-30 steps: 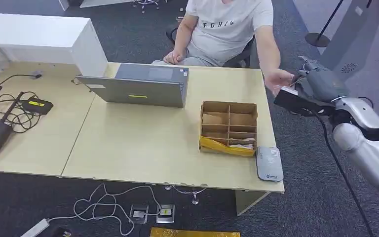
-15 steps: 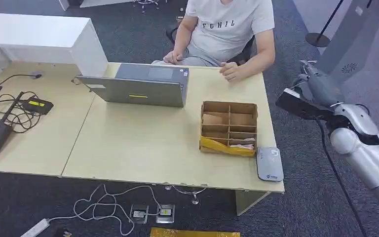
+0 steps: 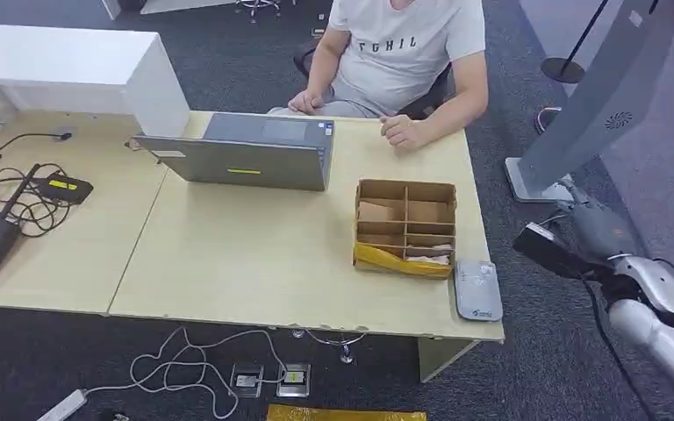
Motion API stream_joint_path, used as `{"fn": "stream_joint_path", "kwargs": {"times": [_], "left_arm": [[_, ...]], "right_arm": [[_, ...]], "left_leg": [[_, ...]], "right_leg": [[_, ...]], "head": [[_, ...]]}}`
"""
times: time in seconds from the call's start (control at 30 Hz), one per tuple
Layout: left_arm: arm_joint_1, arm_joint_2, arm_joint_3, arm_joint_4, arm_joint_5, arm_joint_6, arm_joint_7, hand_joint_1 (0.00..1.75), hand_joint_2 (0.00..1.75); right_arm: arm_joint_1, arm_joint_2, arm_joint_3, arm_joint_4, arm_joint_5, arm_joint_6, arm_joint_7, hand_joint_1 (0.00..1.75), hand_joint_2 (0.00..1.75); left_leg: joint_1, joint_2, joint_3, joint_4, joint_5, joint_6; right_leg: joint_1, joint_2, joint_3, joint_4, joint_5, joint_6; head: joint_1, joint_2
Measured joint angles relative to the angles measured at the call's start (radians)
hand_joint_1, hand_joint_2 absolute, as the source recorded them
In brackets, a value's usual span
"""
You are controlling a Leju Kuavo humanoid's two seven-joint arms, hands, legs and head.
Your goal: Pass the card to the sensor for recognition and then transmit it.
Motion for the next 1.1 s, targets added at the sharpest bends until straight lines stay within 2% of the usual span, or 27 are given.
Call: {"fn": "stream_joint_path", "kwargs": {"times": [0.3,0.7,0.9,1.1], "left_arm": [[-0.001,-0.005,0.000,0.000,0.005,0.002,0.010,0.00,0.00],[-0.001,-0.029,-0.008,0.000,0.007,0.004,0.012,0.00,0.00],[-0.001,-0.039,-0.015,0.000,0.007,0.013,0.012,0.00,0.00],[-0.001,-0.050,-0.018,0.000,0.013,0.017,0.012,0.00,0.00]], "right_arm": [[0.096,-0.037,0.005,-0.078,0.005,-0.011,0.024,1.75,1.75],[0.202,-0.034,0.056,-0.163,0.018,-0.047,0.037,1.75,1.75],[0.253,-0.034,0.075,-0.216,0.019,-0.093,0.068,1.75,1.75],[0.271,-0.023,0.099,-0.246,0.021,-0.104,0.086,1.75,1.75]], "left_leg": [[0.000,0.002,0.001,0.000,-0.001,0.001],[0.000,0.002,0.001,0.000,-0.001,0.000],[0.000,0.002,0.001,0.000,-0.001,0.000],[0.000,0.003,0.001,0.000,-0.001,0.000]], "right_leg": [[0.000,0.002,0.000,0.000,0.000,0.000],[0.000,0.002,0.000,0.000,0.000,0.000],[0.000,0.002,0.000,0.000,0.000,0.000],[0.000,0.002,0.000,0.000,0.000,0.000]], "head": [[0.000,0.000],[0.000,0.000],[0.000,0.000],[0.000,0.000]]}}
